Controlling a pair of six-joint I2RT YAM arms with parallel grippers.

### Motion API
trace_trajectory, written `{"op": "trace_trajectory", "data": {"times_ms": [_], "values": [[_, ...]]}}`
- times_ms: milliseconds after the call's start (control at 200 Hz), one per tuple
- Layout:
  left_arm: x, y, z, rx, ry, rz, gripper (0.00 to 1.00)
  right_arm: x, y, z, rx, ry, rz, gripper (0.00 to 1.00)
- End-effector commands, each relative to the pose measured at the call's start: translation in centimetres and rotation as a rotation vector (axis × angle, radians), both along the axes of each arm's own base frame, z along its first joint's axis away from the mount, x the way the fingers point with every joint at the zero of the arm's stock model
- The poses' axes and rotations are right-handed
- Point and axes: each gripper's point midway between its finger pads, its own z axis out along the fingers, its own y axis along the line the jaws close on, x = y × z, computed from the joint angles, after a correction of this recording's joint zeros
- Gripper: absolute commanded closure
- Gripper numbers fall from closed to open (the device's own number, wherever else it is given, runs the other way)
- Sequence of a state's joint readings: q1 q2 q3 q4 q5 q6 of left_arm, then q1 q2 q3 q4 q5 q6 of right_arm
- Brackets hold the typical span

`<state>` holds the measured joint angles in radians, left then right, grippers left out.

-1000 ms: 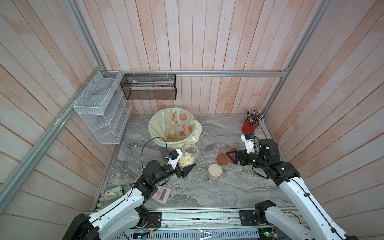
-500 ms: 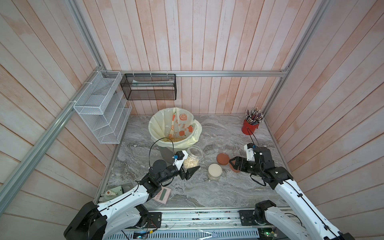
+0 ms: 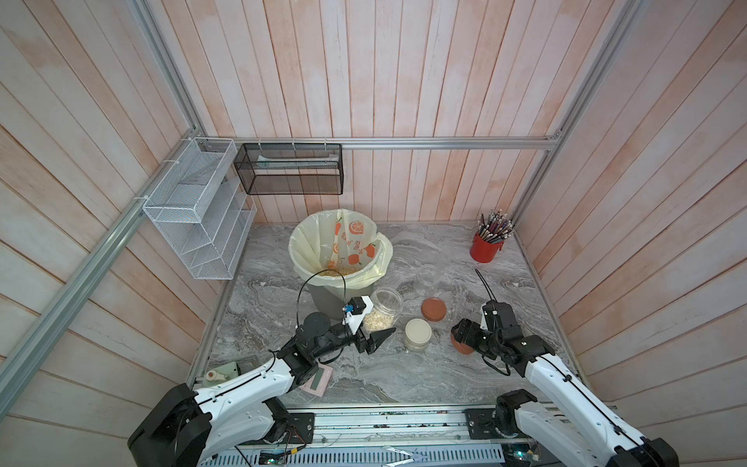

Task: Empty expired oatmeal from jars
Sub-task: Place the lid at the center of the board.

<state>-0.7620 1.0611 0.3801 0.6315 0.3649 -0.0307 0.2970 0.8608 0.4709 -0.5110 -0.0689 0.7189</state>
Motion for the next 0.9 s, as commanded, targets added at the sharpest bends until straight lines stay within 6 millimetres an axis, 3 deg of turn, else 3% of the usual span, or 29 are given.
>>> {"op": "trace_trajectory", "data": {"times_ms": [0,495,895], "values": [[0.2,-0.3,4.7,-0.111,-0.107,-0.002,0.96,0.7,-0.3,-0.4,-0.023,-0.014,-0.034,0.50],[-0.1,-1.2,4.8,-0.127,-0.099,-0.031,0.96,0.2,0.6,-3.0,-0.168,0.107,0.023,0.46],[-0.3,-0.9,5.1,-0.136,-0.102,-0.025,0.96,0.0,1.2,-3.7,-0.194,0.113,0.040,0.31]]}}
